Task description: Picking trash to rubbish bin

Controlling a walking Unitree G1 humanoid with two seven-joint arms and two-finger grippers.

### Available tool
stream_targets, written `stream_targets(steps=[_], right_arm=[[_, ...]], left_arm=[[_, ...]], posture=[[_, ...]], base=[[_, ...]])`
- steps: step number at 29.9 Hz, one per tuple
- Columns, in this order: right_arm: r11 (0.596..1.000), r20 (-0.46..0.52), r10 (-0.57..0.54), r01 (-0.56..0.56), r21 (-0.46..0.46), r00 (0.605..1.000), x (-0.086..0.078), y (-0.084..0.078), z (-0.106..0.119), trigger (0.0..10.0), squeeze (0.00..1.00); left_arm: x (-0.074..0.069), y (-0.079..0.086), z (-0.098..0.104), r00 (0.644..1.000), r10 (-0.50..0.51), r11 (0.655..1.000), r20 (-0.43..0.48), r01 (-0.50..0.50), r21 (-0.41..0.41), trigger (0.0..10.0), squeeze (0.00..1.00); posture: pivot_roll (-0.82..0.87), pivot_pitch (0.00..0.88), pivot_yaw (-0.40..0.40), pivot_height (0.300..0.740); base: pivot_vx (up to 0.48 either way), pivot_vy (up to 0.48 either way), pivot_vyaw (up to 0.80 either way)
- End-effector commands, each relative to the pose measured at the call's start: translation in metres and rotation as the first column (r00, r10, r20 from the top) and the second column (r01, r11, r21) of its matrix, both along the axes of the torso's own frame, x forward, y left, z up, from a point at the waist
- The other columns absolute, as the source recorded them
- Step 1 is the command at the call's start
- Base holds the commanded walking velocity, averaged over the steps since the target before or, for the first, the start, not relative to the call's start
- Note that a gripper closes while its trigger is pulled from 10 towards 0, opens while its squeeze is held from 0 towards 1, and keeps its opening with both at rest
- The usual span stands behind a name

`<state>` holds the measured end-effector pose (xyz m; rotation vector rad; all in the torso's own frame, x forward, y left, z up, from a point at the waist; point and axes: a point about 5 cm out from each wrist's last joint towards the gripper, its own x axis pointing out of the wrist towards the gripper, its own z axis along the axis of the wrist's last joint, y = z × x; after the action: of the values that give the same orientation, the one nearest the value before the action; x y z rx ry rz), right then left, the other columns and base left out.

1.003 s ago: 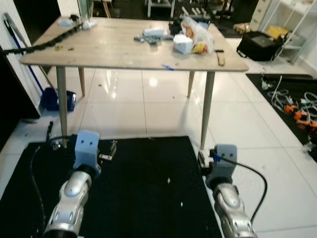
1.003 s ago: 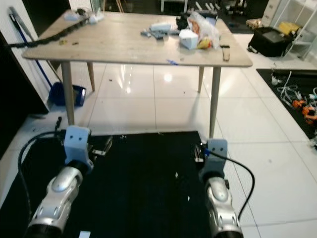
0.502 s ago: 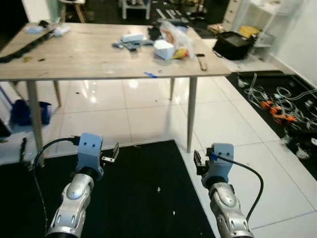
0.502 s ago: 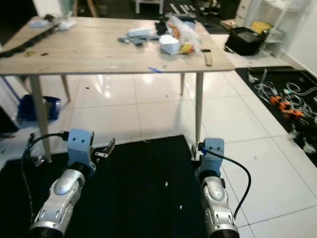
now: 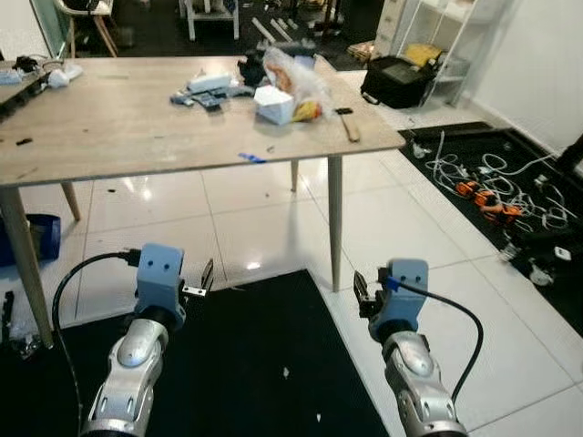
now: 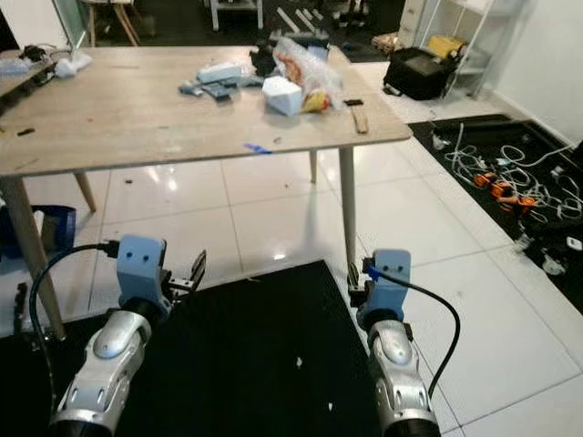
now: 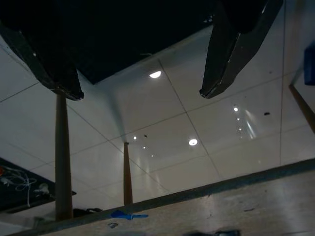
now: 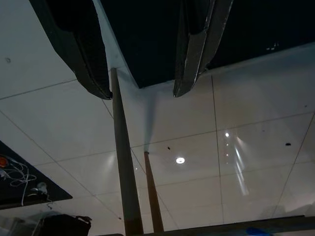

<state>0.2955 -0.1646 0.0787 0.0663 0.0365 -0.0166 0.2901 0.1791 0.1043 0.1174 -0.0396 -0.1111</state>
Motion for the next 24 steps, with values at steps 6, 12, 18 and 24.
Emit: stream_targets(steps=[6, 12, 18, 24], right_arm=[[1.000, -0.015, -0.021, 0.020, -0.009, 1.000, -0.002, -0.006, -0.003, 10.0, 0.00], [1.000, -0.006, -0.030, 0.030, -0.004, 1.000, -0.002, -0.007, -0.001, 10.0, 0.00], [0.999, 0.005, -0.041, 0.041, -0.001, 0.999, -0.003, -0.011, 0.001, 10.0, 0.00], [0.998, 0.030, -0.068, 0.068, -0.009, 0.997, -0.004, -0.017, 0.005, 10.0, 0.00]], left_arm=[[0.000, -0.004, 0.001, 1.000, -0.023, 1.000, -0.002, 0.023, 0.017, 10.0, 0.00], [0.000, -0.003, 0.004, 1.000, -0.028, 0.999, 0.007, 0.028, 0.027, 10.0, 0.00], [0.003, -0.004, 0.009, 0.999, -0.035, 0.999, 0.021, 0.034, 0.031, 10.0, 0.00], [0.004, -0.005, 0.010, 0.999, -0.039, 0.999, 0.023, 0.039, 0.031, 10.0, 0.00]], posture=[[-0.05, 0.076, -0.031, 0.740], [-0.05, 0.077, -0.028, 0.740], [-0.05, 0.083, -0.024, 0.740], [-0.06, 0.085, -0.022, 0.740]], base=[[0.314, 0.000, 0.00], [0.314, 0.000, 0.00], [0.314, 0.000, -0.49], [0.316, 0.000, 0.00]])
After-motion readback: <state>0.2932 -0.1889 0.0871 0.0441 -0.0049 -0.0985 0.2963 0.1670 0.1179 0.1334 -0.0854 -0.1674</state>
